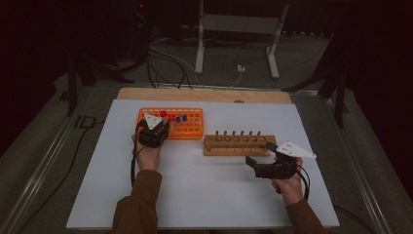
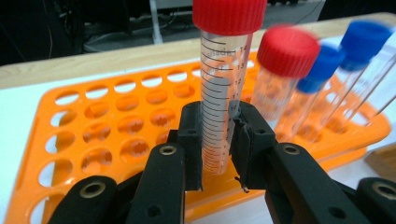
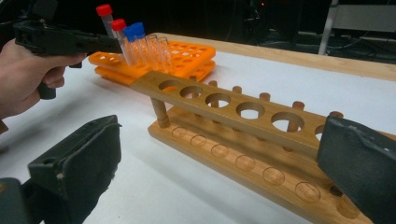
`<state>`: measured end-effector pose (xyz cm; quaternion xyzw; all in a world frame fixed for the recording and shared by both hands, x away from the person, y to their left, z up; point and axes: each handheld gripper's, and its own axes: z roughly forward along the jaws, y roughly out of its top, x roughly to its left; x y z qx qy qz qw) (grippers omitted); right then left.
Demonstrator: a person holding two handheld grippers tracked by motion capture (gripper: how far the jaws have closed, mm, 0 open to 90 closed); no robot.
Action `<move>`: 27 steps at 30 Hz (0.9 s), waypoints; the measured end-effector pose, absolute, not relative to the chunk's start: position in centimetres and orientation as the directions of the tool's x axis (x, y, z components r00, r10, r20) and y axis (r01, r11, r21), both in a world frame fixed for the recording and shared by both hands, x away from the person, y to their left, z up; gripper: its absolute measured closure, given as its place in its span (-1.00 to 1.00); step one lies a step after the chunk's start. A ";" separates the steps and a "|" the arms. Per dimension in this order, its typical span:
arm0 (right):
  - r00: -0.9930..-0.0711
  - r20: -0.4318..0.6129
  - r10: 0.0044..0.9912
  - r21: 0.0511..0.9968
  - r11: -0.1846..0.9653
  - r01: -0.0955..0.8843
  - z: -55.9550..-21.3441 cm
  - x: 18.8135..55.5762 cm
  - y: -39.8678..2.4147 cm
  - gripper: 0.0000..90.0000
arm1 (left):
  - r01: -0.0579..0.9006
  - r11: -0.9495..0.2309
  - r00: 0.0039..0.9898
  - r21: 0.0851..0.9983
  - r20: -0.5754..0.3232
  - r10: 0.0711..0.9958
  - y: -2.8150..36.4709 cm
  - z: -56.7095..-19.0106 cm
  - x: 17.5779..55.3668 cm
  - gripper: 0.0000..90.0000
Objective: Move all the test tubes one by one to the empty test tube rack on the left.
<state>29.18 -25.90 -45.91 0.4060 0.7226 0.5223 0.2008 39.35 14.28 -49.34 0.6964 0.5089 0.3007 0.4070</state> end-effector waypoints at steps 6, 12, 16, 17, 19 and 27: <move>-0.582 0.134 0.802 0.921 0.116 0.372 -45.8 29.2 -26.0 -1.00 | 0.485 -0.162 0.307 0.860 0.007 0.952 14.3 -49.9 39.5 0.69; -0.584 0.132 0.801 0.919 0.122 0.374 -45.9 29.4 -25.8 -1.00 | 0.488 -0.165 0.308 0.857 0.007 0.951 14.3 -50.1 39.5 0.69; -0.581 0.134 0.803 0.919 0.118 0.376 -46.0 29.4 -25.9 -1.00 | 0.489 -0.168 0.308 0.856 0.010 0.951 14.2 -50.1 39.5 0.69; -0.579 0.134 0.804 0.919 0.117 0.377 -46.0 29.4 -25.9 -1.00 | 0.489 -0.168 0.308 0.856 0.011 0.951 14.2 -50.1 39.4 0.69; -0.577 0.135 0.805 0.919 0.116 0.377 -46.0 29.4 -26.0 -1.00 | 0.490 -0.174 0.311 0.854 0.016 0.950 14.2 -50.1 39.4 0.69; -0.574 0.119 0.810 0.917 0.131 0.376 -46.2 29.4 -26.2 -1.00 | 0.494 -0.180 0.305 0.851 0.024 0.952 14.1 -50.0 39.3 0.68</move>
